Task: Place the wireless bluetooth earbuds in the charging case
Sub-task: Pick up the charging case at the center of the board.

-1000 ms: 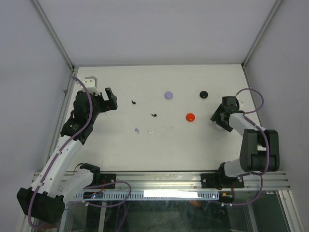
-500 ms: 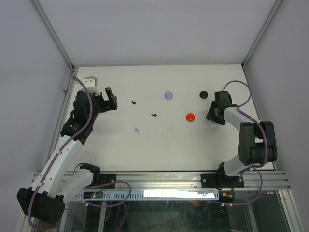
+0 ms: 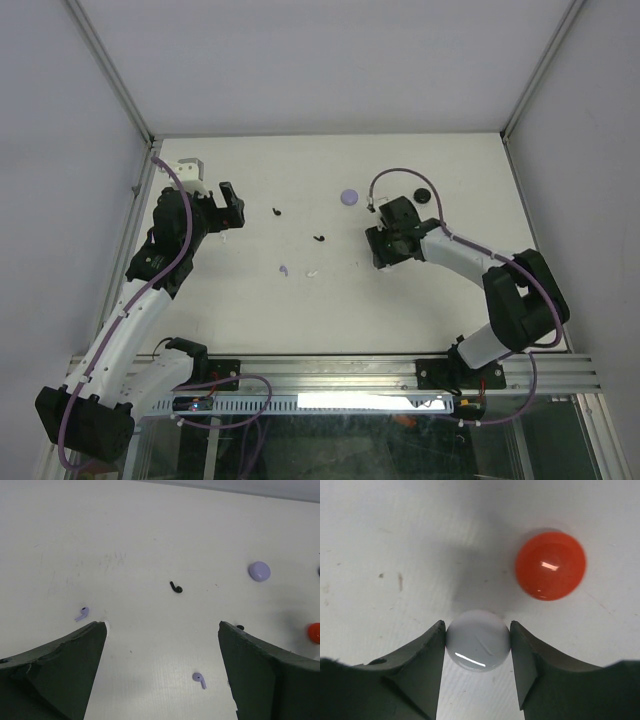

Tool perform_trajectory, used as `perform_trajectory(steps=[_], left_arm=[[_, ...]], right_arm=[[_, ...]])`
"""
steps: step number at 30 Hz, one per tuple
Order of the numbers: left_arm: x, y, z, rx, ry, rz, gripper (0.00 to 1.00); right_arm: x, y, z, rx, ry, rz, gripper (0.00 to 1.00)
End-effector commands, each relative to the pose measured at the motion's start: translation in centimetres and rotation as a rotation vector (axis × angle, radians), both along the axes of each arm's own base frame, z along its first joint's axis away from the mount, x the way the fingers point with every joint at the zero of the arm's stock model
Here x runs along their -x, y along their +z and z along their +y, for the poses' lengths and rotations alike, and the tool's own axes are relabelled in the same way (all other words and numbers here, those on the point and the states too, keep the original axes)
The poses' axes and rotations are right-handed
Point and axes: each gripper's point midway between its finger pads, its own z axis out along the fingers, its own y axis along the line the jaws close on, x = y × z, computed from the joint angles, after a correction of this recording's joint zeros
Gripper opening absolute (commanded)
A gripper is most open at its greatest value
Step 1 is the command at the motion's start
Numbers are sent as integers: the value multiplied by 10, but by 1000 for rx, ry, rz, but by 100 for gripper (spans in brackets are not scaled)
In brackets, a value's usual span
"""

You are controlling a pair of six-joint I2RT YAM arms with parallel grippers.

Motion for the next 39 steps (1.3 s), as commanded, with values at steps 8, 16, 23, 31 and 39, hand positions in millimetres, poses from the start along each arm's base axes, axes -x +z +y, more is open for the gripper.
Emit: perform_trajectory(steps=[8,16,23,31,39], left_arm=[[-6,10,-4,0,-27,-47,99],[-5,10,-5,-1,-34,-48,99],[-7,8,-7,2,-44,-39,99],[-7,7,-6,0,-39,-38,99],[-7,8,-6,-1,-34,-39,99]], right_arm=[[20,-8,70,32,420,-28,56],[18,-6,74,79,388,-48,81],[16,35,80,45,151,-125,99],[12,68,77,-118,-146,-208,99],[26,58,64,-138,-161,-209,98]])
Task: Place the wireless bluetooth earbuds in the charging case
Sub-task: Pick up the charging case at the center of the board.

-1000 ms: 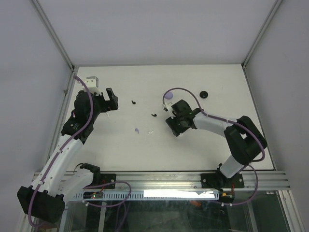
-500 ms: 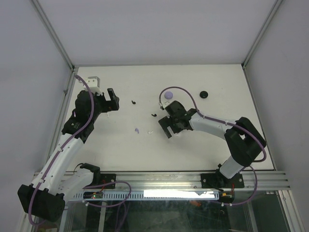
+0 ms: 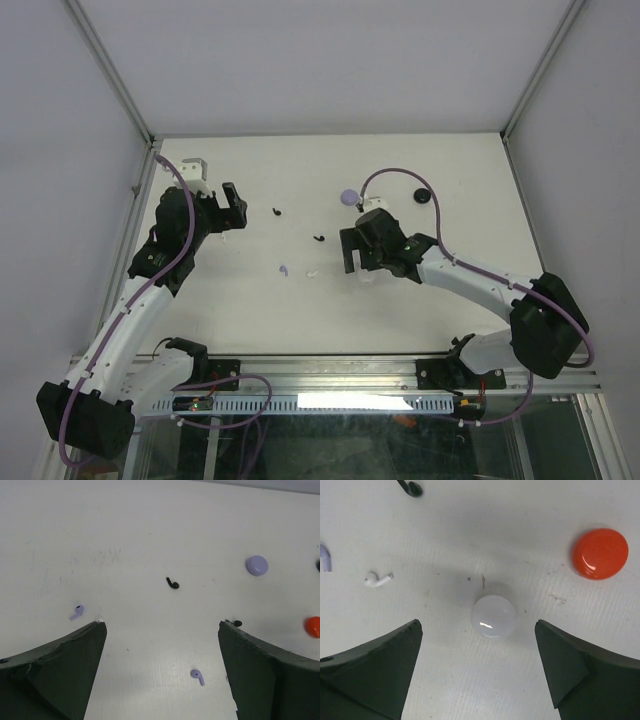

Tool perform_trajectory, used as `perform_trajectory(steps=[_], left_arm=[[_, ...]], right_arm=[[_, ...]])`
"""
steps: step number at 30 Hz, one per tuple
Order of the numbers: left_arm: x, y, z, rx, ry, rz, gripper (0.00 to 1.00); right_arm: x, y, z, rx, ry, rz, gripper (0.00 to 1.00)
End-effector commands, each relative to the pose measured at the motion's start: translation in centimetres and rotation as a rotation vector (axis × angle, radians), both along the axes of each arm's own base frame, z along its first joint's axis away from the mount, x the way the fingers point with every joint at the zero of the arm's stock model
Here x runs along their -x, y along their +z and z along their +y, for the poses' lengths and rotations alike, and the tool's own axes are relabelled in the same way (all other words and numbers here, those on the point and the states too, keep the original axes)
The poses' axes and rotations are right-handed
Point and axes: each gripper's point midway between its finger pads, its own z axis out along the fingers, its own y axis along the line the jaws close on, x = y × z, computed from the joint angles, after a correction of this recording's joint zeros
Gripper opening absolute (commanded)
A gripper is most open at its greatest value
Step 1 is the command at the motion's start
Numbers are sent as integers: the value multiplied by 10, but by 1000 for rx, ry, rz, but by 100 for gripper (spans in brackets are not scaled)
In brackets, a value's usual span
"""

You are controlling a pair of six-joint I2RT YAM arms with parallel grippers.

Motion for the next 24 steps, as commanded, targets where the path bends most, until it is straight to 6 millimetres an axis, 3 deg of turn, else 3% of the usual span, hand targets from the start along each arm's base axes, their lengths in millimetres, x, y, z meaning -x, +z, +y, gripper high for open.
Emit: perform_trajectory(steps=[1,6,13,24], left_arm=[[-5,13,0,-4,-7,-60,99],[-6,13,-1,-3,-10,-56,99],[-6,12,1,-8,-1,-57,99],[-6,12,0,-5,-8,-54,99]], right_arm=[[0,-3,-15,-5,-121,-15,95],[1,-22,-18,21,-196,35,84],[-1,-43,-4,18,-201,89,76],[5,-69,-2,54,-218,155,62]])
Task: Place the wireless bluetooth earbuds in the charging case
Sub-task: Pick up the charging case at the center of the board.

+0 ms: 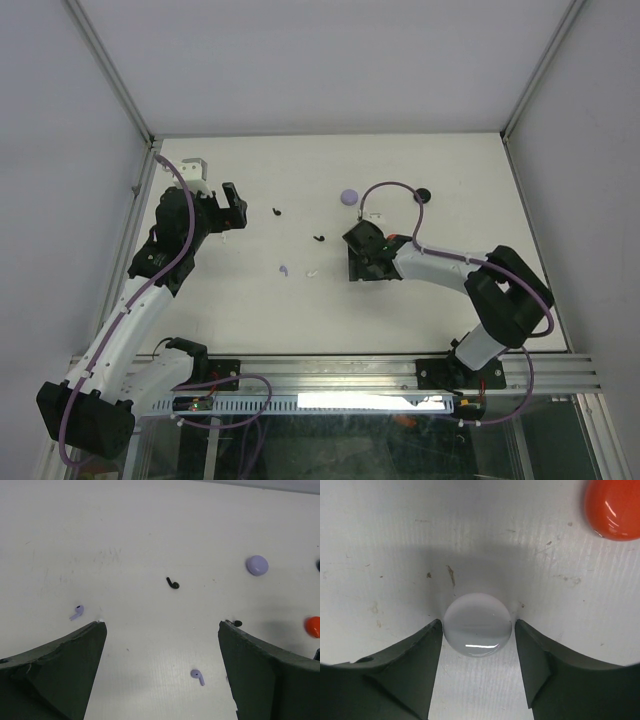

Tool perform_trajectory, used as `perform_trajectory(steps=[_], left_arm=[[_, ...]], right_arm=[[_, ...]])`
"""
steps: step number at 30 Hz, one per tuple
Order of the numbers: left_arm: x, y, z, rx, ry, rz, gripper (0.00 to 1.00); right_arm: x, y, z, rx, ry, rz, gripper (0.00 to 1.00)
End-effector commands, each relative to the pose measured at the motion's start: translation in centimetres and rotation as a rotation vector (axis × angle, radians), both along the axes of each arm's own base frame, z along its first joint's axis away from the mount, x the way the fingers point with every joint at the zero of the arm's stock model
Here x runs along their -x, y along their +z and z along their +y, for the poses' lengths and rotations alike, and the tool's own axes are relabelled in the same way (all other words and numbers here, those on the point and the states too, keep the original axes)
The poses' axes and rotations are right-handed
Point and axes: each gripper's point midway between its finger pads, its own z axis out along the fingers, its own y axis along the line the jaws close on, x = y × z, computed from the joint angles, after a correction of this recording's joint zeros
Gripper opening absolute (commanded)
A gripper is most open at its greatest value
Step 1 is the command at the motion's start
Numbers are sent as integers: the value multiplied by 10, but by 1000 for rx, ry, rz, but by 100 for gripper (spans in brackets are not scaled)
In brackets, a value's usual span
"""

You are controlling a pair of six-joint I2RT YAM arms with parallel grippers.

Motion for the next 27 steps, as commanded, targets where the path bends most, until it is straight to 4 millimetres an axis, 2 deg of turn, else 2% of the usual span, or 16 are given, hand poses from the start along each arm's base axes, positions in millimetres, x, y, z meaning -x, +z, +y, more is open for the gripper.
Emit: perform_trajectory(steps=[1,6,12,15,20,27], left_arm=[[-6,12,0,-6,-9,-55,99],[-6,13,-3,2,-22,-56,99],[-3,14,-19,39,-101,-46,99],[0,15,-35,83,-182,-33,99],[10,16,-66,192,-330,18,99],[28,27,-101,366,-498,55,92]], right_arm=[[-10,6,14,-50,-38,-26,61],[-10,10,12,-48,-30,-40,51],[-17,36,25,-78,52,-136,38],[-24,57,37,-110,115,-218,35],[-38,103,59,-189,253,-390,35],[-43,159,84,-300,427,-639,35]])
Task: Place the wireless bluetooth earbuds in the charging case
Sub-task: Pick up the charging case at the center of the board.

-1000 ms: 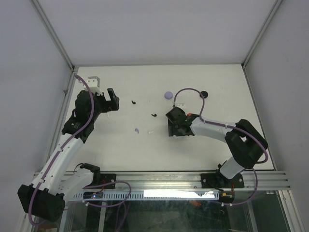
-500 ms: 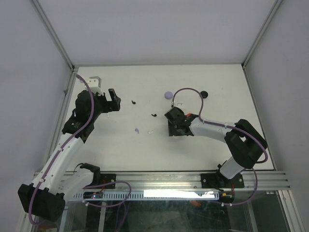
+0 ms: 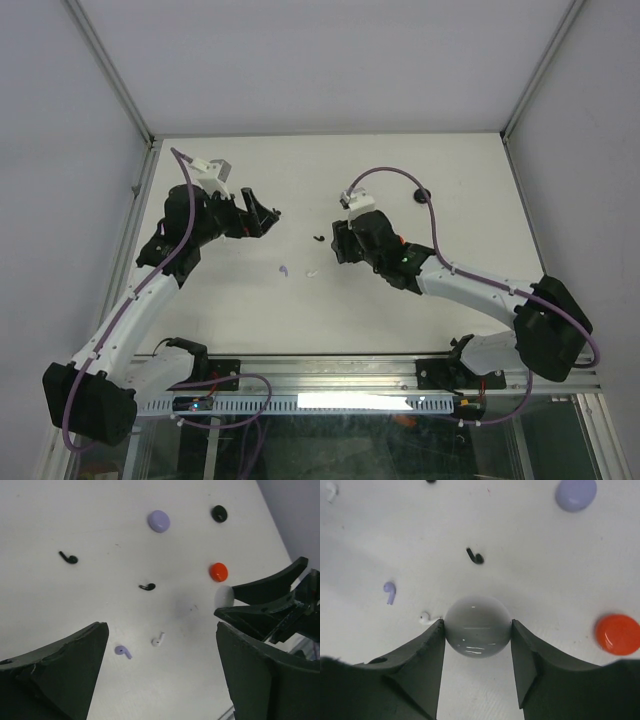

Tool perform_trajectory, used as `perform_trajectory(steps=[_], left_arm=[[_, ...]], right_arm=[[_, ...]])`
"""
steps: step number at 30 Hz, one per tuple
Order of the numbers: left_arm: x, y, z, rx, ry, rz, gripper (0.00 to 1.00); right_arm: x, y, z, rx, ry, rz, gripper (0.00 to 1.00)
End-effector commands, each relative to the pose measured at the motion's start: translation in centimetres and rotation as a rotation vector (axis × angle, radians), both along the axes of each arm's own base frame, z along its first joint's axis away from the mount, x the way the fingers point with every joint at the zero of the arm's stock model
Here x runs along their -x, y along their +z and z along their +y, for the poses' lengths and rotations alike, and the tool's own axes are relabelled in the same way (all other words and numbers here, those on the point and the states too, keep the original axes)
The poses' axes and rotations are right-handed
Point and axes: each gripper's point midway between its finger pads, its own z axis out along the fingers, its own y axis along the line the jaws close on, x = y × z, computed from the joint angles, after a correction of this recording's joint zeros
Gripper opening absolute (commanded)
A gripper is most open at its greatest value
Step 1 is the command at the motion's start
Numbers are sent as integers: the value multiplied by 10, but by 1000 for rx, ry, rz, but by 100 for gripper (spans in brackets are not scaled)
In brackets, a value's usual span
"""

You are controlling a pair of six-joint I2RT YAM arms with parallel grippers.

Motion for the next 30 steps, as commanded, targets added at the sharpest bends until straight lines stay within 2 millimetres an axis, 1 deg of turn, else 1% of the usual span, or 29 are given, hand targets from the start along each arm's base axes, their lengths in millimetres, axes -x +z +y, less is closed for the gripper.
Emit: perform_trajectory(steps=[1,6,9,13,15,19,23,30], left_arm=[[11,41,-32,194,-149,-48,92],[20,49,-52,296,-220,-20,86],[24,47,-64,317,-244,-9,82],[30,39,-83,332,-273,21,77],[32,36,-92,334,-289,31,75],[34,33,-105,328,-315,41,66],[33,29,-111,326,-327,53,60],[33,17,-120,320,-360,82,49]], right_arm=[[-11,62,27,-113,143,-258,35],[-5,95,36,-165,227,-434,35],[1,105,42,-184,277,-505,35],[7,115,49,-199,325,-567,35],[12,117,53,-206,350,-594,35],[18,122,59,-212,388,-637,35],[21,124,64,-217,405,-646,35],[24,127,68,-229,424,-655,35]])
